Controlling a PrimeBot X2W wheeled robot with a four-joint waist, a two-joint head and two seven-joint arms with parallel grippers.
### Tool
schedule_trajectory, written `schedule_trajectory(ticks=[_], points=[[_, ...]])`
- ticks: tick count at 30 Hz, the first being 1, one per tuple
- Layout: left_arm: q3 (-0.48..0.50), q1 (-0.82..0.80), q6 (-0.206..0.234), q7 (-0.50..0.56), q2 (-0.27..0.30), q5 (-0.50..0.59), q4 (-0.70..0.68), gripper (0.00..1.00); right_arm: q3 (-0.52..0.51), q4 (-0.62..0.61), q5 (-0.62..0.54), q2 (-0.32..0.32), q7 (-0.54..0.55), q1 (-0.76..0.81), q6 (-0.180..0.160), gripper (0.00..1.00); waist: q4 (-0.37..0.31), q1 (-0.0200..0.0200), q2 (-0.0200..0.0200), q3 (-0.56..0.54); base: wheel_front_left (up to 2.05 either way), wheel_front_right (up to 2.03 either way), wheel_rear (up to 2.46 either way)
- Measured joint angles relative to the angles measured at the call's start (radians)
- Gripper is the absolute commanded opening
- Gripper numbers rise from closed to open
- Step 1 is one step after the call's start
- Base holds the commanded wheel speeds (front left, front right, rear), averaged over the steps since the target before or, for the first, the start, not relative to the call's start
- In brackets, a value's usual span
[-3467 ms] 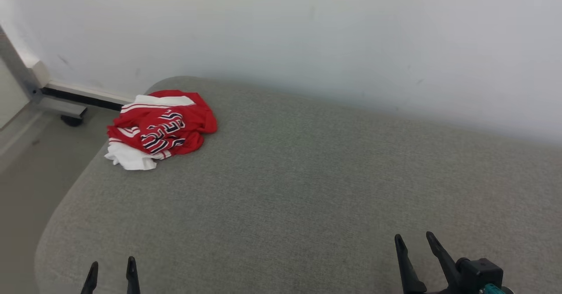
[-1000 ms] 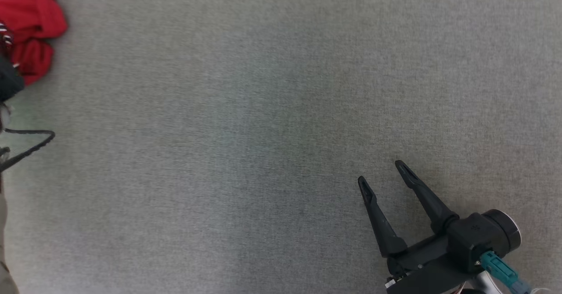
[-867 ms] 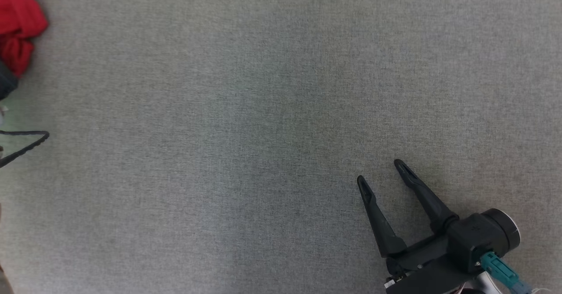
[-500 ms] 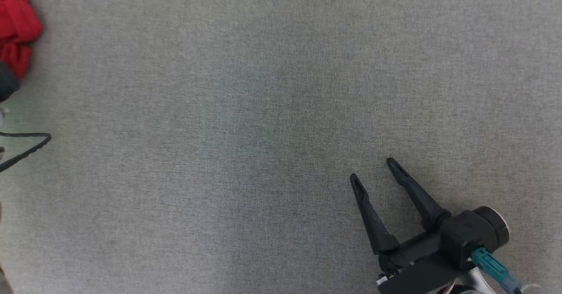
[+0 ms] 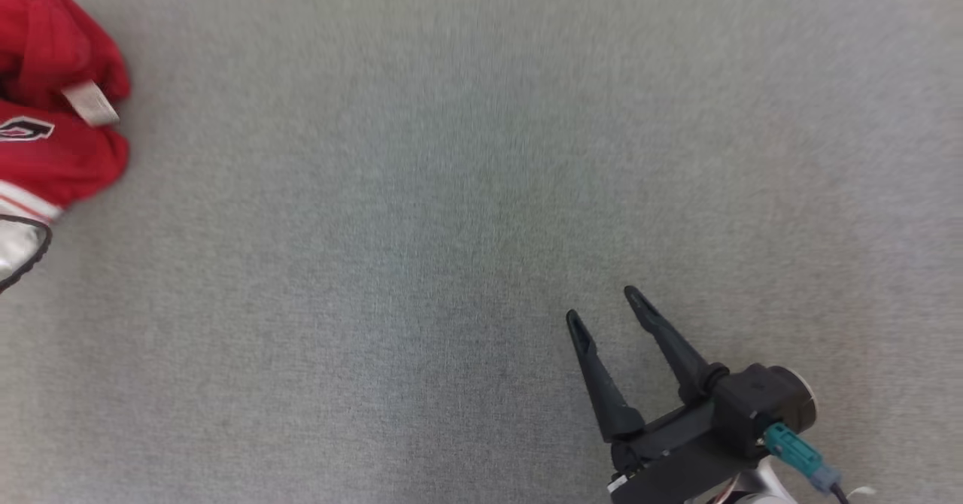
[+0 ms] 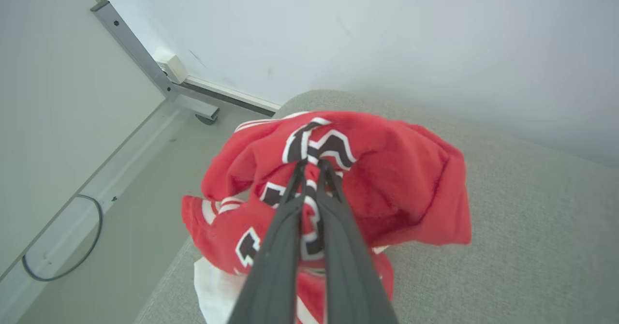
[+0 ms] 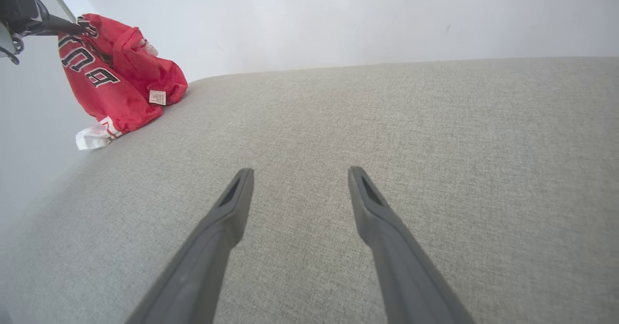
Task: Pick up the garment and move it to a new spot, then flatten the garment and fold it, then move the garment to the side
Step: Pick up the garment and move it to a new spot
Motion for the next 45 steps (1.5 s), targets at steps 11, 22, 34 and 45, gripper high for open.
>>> schedule_trajectory(ticks=[11, 22, 34, 45], points=[[-0.058, -0.004, -0.052, 0.051, -0.002, 0.006, -0.153, 0.0, 0.013, 0.101, 0.033, 0.025, -0.061, -0.005, 0.0, 1.0, -0.026, -0.0001, -0.0001, -0.195, 0.0, 0.0, 0.0], [-0.155, -0.042, -0.115, 0.038, -0.14, -0.053, -0.311, 0.0, -0.016, 0.133, 0.053, 0.03, -0.085, 0.015, 0.0, 1.0, -0.108, -0.0002, -0.0002, -0.342, 0.0, 0.0, 0.0], [-0.225, 0.092, -0.12, -0.033, -0.303, -0.13, -0.449, 0.0, -0.04, 0.108, 0.053, 0.03, -0.064, 0.03, 0.0, 1.0, -0.289, 0.0001, -0.0001, -0.387, 0.0, 0.0, 0.0], [-0.309, 0.394, -0.072, -0.155, -0.383, -0.129, -0.396, 0.0, -0.061, 0.08, 0.06, 0.03, -0.056, 0.054, 0.0, 1.0, -0.437, 0.0001, 0.0, -0.379, 0.0, 0.0, 0.0]])
